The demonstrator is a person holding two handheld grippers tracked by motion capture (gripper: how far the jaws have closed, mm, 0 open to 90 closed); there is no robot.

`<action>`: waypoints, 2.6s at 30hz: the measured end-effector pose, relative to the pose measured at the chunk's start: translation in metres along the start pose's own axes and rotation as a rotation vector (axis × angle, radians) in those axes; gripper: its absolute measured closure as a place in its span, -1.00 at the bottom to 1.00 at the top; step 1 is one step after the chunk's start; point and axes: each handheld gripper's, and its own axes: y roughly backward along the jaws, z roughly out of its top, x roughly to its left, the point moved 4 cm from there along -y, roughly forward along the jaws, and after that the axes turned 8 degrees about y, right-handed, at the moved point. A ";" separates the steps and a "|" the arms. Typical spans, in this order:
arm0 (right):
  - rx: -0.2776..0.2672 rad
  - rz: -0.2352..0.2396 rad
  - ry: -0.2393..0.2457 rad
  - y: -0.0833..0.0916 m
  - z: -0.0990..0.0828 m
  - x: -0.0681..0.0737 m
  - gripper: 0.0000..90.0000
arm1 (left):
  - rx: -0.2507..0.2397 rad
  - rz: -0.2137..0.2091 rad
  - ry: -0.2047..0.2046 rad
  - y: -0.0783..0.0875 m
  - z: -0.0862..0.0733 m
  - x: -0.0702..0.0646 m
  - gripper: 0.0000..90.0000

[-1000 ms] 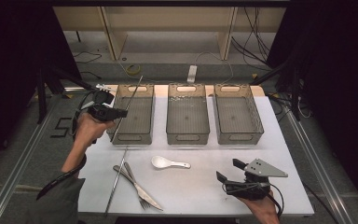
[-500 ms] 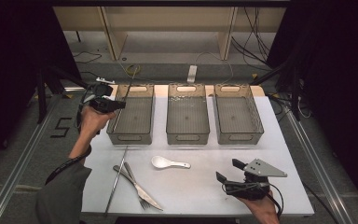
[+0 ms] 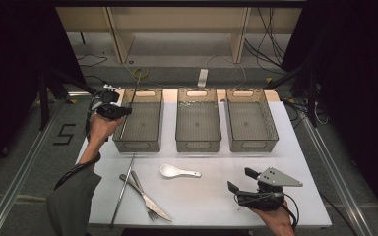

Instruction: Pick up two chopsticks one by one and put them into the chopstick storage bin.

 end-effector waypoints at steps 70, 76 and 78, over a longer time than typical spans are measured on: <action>0.007 0.002 0.011 0.001 0.001 0.002 -0.46 | 0.339 -0.007 -0.017 0.077 -0.155 -0.027 -0.44; 0.011 0.002 0.010 0.001 0.001 0.002 -0.46 | 0.385 0.006 -0.031 0.078 -0.168 -0.028 -0.43; 0.011 0.002 0.010 0.001 0.001 0.002 -0.46 | 0.407 0.006 -0.031 0.077 -0.173 -0.029 -0.41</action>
